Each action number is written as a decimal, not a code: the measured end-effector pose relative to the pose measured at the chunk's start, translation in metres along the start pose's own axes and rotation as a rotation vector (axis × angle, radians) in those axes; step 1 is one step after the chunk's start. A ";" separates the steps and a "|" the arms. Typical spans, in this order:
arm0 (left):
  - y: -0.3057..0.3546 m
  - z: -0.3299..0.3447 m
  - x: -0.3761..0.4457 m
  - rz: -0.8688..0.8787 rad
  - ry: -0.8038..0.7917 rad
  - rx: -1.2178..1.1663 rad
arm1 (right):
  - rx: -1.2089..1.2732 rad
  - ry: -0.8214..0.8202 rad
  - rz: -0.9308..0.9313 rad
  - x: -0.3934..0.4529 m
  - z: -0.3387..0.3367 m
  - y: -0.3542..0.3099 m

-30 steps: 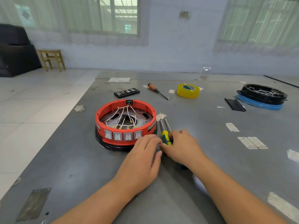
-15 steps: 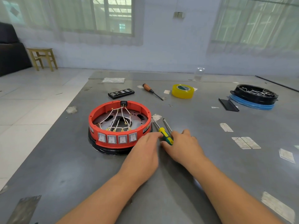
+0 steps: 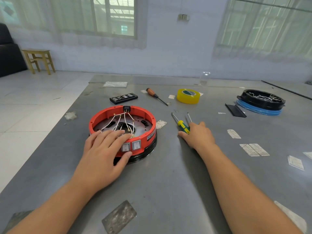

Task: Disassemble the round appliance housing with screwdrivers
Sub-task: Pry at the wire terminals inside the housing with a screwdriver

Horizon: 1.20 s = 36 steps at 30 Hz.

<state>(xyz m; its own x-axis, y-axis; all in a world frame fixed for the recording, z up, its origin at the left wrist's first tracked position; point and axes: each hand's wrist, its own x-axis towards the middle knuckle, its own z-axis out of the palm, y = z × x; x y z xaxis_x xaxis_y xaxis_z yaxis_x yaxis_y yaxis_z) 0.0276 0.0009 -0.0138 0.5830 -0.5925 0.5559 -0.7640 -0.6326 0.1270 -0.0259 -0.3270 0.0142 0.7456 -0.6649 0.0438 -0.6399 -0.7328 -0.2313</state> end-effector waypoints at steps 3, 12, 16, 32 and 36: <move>0.003 0.001 0.002 -0.035 -0.020 -0.040 | -0.014 -0.015 -0.009 0.012 0.000 0.002; 0.008 0.004 0.007 -0.069 -0.064 -0.043 | 0.250 0.022 0.112 0.021 -0.006 0.007; 0.009 0.003 0.008 -0.087 -0.062 -0.037 | 0.337 0.212 0.004 0.007 -0.023 -0.001; 0.003 0.003 0.008 -0.127 -0.045 -0.086 | 0.093 0.144 -0.198 -0.019 -0.003 -0.050; 0.002 0.005 0.007 -0.120 -0.038 -0.092 | 0.014 0.114 -0.143 0.003 0.004 -0.016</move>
<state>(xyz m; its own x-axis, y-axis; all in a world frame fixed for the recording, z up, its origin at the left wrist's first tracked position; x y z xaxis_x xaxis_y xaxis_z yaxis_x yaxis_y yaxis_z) 0.0314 -0.0073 -0.0131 0.6803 -0.5352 0.5008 -0.7094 -0.6524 0.2665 -0.0128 -0.3167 0.0139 0.8022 -0.5671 0.1869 -0.5260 -0.8193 -0.2282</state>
